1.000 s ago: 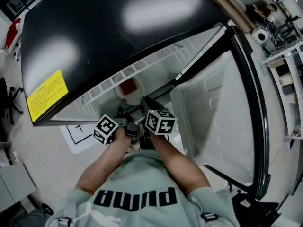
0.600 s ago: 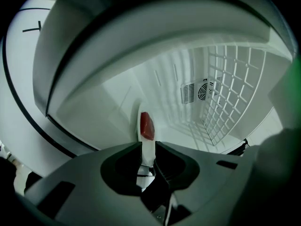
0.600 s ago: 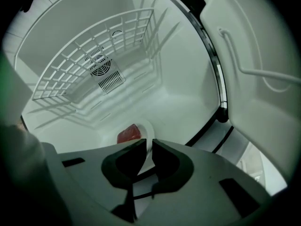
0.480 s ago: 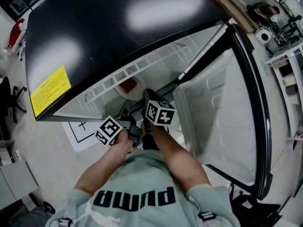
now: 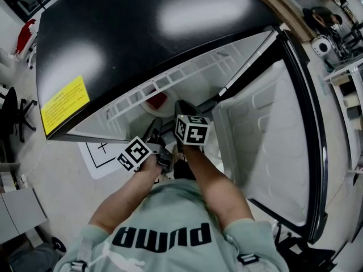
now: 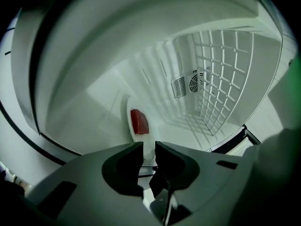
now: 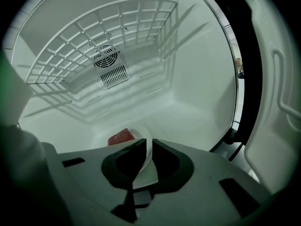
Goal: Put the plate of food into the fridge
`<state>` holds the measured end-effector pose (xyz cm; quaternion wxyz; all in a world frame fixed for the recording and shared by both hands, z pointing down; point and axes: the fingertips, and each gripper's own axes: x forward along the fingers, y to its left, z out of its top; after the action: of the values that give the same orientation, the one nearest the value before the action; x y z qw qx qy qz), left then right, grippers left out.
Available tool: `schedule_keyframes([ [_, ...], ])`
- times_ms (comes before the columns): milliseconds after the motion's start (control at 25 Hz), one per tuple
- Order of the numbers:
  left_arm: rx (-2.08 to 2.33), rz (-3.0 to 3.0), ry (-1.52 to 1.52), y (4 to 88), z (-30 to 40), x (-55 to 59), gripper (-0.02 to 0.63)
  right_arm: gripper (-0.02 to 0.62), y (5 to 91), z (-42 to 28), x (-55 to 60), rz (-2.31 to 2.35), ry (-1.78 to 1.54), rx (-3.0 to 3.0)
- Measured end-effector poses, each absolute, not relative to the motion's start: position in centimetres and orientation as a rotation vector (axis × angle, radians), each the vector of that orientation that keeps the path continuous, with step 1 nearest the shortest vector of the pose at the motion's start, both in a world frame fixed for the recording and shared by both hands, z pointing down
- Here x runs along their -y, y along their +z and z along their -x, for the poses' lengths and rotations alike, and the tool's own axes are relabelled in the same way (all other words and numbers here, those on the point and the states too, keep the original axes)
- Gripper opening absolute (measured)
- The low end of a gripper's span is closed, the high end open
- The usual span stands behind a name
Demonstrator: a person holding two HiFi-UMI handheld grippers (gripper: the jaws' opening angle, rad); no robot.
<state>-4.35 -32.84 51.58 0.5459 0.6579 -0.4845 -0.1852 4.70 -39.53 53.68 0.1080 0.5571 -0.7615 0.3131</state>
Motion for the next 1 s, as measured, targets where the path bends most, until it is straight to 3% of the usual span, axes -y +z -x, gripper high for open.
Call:
schedule_keyframes([
  [640,1.225,-2.056,-0.189,47.0,3.1,30.9,0.071,0.046,46.1,-4.5,34.5,-1.629,0.438,2.386],
  [680,1.235,-2.103,-0.166,46.4,3.1,30.6,0.028,0.044,45.6,-4.4,34.0,-1.635,0.417,2.399],
  [760,1.252,-2.200,-0.132,45.1,3.1,29.9,0.005,0.044,44.4,-4.0,33.0,-1.638,0.366,2.421],
  [1000,1.301,-2.496,-0.053,40.8,3.5,26.5,0.005,0.044,41.1,-2.1,28.7,-1.624,0.235,2.459],
])
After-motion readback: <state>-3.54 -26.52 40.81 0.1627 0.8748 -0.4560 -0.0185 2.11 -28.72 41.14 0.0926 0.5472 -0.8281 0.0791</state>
